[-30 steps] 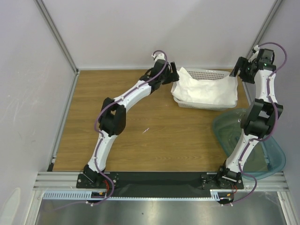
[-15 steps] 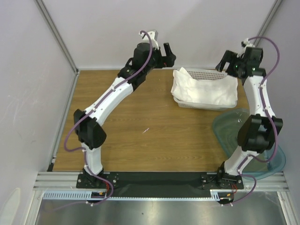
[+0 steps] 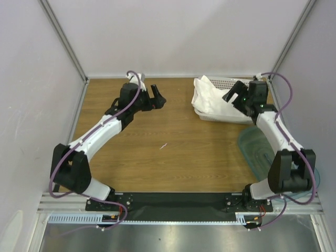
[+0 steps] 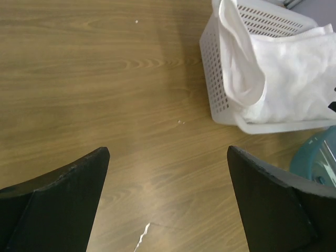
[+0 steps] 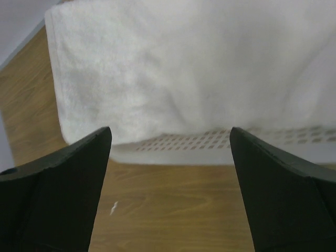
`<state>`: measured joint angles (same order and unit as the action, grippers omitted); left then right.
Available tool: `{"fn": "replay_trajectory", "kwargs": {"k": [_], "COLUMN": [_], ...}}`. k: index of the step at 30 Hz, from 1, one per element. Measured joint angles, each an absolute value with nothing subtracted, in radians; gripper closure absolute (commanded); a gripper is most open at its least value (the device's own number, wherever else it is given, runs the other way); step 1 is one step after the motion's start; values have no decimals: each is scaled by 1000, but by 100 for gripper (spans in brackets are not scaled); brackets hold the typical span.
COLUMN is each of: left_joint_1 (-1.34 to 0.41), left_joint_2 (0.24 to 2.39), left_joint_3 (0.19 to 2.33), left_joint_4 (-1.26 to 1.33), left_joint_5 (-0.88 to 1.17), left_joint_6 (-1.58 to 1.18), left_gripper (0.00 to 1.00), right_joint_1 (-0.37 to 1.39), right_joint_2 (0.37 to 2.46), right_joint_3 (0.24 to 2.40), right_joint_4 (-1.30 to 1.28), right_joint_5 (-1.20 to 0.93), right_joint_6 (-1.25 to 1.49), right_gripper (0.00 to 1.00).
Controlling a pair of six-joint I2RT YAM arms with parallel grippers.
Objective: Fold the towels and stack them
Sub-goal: Neatly place the folded towel into the bin
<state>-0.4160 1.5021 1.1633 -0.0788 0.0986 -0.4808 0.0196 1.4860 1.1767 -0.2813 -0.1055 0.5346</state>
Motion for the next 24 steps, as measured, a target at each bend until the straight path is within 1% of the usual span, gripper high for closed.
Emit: {"fn": "replay_trajectory", "kwargs": {"k": [5,10,16,18,21,22,24], "left_joint_1": [-417,-416,-406,-392,-361,-353,-342], "left_joint_2": [1407,1345,1264,1244,1222,1217,1207], "left_joint_3": [1036,935,834,808,774,765,751], "left_joint_4": [-53,-25,0,16,29,29,26], "left_joint_5": [90,90,90,90,86,84,79], "left_joint_6": [-500,-523,-534,-538,-543,-543,-542], "left_gripper": [0,0,0,0,0,0,0], "right_joint_1": [118,121,121,123,128,130,132], "right_joint_2": [1338,1248,1298,1332,1374,1385,1405], "right_joint_3": [1031,906,873,871,854,850,844], "right_joint_4": [-253,-233,-234,-226,-209,-205,-202], "right_joint_5": [-17,65,83,84,98,107,128], "right_joint_6": [753,992,1194,1250,1312,1332,1361], "right_gripper": [3,6,9,13,40,56,66]}}
